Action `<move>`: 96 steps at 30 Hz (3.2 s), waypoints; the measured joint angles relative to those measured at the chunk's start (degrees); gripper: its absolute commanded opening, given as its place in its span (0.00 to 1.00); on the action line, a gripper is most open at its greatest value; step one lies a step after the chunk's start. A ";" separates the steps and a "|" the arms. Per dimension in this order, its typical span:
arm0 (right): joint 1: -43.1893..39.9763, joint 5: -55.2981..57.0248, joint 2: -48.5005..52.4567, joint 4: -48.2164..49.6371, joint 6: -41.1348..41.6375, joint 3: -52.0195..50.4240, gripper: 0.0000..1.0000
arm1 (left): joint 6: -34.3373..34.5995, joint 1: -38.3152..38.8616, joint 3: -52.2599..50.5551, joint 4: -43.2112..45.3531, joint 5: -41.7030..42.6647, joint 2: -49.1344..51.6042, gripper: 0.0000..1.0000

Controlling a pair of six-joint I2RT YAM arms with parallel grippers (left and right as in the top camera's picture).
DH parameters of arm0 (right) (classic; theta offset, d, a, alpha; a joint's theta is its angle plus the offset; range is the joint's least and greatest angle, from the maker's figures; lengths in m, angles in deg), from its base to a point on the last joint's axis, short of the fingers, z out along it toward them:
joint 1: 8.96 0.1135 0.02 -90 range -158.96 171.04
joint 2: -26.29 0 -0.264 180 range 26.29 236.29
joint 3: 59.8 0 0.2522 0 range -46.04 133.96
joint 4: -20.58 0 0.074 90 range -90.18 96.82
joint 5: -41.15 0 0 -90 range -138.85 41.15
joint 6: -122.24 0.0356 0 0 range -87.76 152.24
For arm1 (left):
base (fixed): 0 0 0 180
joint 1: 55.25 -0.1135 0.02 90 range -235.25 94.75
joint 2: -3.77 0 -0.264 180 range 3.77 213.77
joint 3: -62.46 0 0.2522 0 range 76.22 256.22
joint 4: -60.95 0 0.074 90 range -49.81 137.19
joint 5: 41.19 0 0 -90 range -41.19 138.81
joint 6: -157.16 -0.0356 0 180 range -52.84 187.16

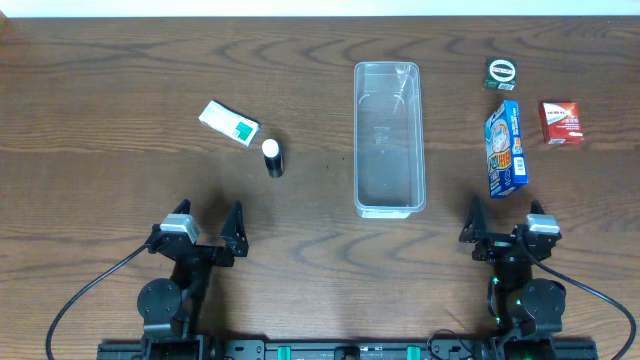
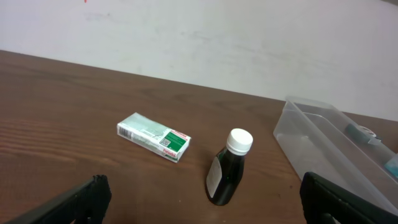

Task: Pack container

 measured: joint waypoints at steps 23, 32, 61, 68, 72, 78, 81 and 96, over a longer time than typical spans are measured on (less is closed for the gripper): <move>0.00 -15.08 0.04 9.27 16.68 -0.07 0.99 | 0.00 0.00 0.00 0.00 0.00 0.00 0.98; 0.00 -20.13 2.45 11.08 12.28 10.69 0.99 | 0.00 0.00 0.02 -0.02 0.00 0.00 0.98; -12.39 -5.90 88.76 -58.86 -15.85 92.70 0.99 | 0.02 0.00 0.02 -0.04 0.00 0.00 0.98; -12.41 -6.08 95.03 -60.52 -18.47 92.76 0.99 | 0.02 0.00 0.02 -0.02 0.00 0.00 0.98; -12.57 -6.05 99.56 -60.50 -18.91 92.76 0.99 | 0.02 0.00 0.02 -0.04 0.00 0.00 0.98; -13.49 -6.05 106.90 -60.52 -19.32 92.74 0.98 | 0.02 0.00 0.02 -0.02 0.00 0.00 0.98; -14.01 -6.03 110.51 -60.50 -19.41 92.74 0.94 | 0.02 0.00 0.02 -0.04 0.00 0.00 0.98; -14.32 -7.37 116.43 -58.77 -19.54 92.74 0.38 | 0.02 0.00 0.02 -0.02 0.00 0.00 0.98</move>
